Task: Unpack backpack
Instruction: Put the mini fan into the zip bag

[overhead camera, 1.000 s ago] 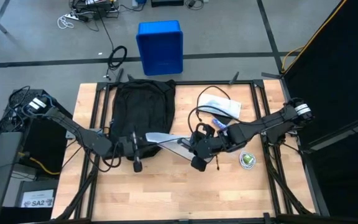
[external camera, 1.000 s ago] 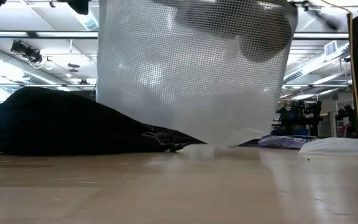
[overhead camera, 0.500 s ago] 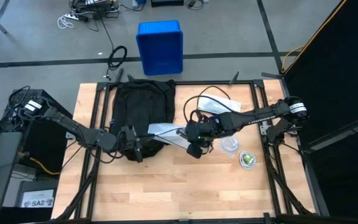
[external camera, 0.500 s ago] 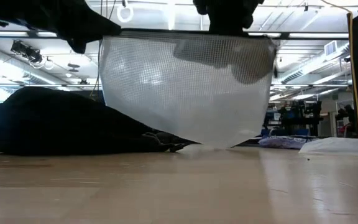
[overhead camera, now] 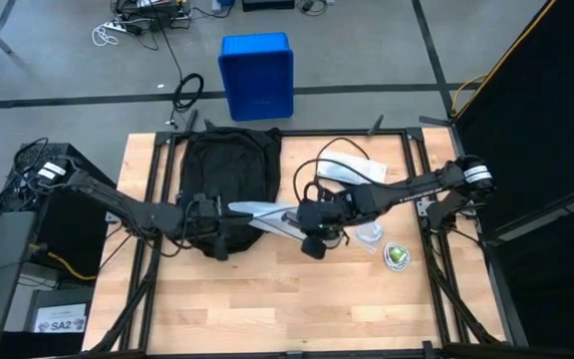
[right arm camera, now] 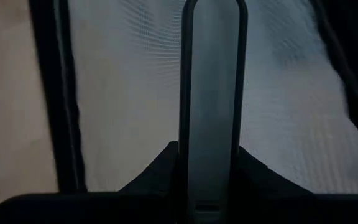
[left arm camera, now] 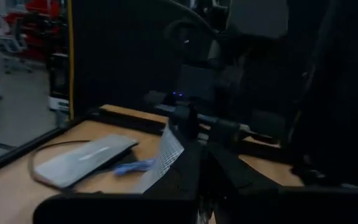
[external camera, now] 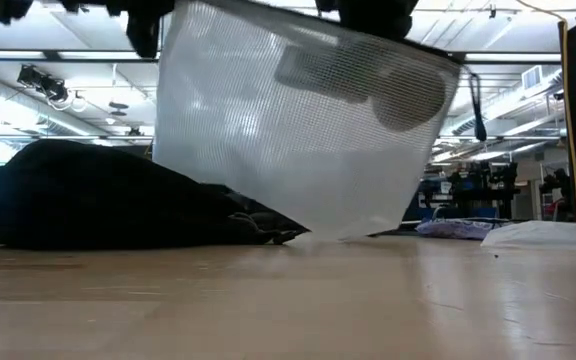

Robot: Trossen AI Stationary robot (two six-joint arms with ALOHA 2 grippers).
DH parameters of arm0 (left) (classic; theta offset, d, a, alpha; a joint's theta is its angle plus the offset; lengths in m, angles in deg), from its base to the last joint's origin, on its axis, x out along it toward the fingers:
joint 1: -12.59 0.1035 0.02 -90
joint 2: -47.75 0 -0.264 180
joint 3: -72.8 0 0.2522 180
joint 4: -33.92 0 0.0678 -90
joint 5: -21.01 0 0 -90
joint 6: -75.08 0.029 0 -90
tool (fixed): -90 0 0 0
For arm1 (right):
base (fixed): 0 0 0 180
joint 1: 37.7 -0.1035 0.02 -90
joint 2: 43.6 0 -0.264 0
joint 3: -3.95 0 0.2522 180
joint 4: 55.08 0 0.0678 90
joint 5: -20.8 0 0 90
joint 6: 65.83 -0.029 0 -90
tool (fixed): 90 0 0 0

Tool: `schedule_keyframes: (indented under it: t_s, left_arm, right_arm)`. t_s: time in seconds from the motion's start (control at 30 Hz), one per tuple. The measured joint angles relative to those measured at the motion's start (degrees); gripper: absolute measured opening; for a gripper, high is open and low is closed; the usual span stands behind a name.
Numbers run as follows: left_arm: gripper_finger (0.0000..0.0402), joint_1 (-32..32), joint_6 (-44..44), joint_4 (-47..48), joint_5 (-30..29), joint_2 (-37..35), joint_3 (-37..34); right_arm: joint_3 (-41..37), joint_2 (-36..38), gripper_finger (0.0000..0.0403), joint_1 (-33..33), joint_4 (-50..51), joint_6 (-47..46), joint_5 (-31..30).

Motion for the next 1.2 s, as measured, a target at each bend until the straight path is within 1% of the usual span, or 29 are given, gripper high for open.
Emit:
schedule_keyframes:
  t_s: [0.13, 0.23, 0.33, 0.4, 0.5, 0.6, 0.7, 0.8, 0.87, 0.97, 1.03, 1.1, 1.2]
  left_arm:
    - [0.0000, -4.03, -0.49, -3.26, -1.35, 6.48, 5.59]
    - [0.0000, -7.02, 1.08, -3.58, -2.62, 11.19, 11.05]
    - [0.0000, -10.49, 3.94, -3.27, -4.91, 14.39, 16.95]
    - [0.0000, -13.21, 6.27, -0.62, -9.33, 15.58, 21.07]
    - [0.0000, -17.46, 8.42, 2.47, -17.56, 16.95, 26.08]
    - [0.0000, -21.52, 9.70, 0.81, -21.59, 19.56, 28.72]
    - [0.0000, -24.03, 9.52, -1.39, -25.38, 23.18, 29.09]
    - [0.0000, -24.49, 7.61, -1.13, -28.82, 26.18, 29.05]
    - [0.0000, -24.44, 6.60, -1.20, -29.25, 27.64, 29.05]
    - [0.0000, -24.55, 6.69, -1.43, -29.10, 28.60, 28.73]
    - [0.0000, -24.93, 6.79, -2.73, -29.11, 28.63, 26.95]
    - [0.0000, -25.44, 9.45, -5.23, -29.18, 28.71, 24.56]
    - [0.0000, -25.75, 12.35, -11.64, -29.50, 28.74, 20.37]
  right_arm:
    - [0.12, 0.43, 0.0062, -3.55, -1.41, -0.06, 0.43]
    - [1.68, 0.44, 0.0062, -6.58, -0.85, -0.48, 0.55]
    - [4.11, 0.54, 0.0062, -9.89, -0.85, -0.20, 0.49]
    - [6.00, 0.55, 0.0062, -11.91, -0.73, 0.24, 0.39]
    - [8.61, 0.57, 0.0062, -14.59, -0.82, 1.22, 0.38]
    - [10.32, 0.59, 0.0062, -16.55, -0.75, 2.02, -0.70]
    - [10.67, 0.61, 0.0062, -17.34, -1.32, 2.75, -1.12]
    - [10.67, -0.12, 0.0062, -16.63, -1.27, 2.89, -1.13]
    - [10.64, -1.37, 0.0062, -15.53, -1.27, 2.89, -0.87]
    - [10.58, -3.59, 0.0062, -13.74, -1.26, 2.53, 1.43]
    - [10.59, -5.39, 0.0062, -12.79, -1.28, 2.37, 2.51]
    - [10.55, -7.20, 0.0062, -12.01, -1.24, 1.98, 3.81]
    - [10.49, -8.70, 0.0062, -11.03, -1.08, 1.82, 5.17]
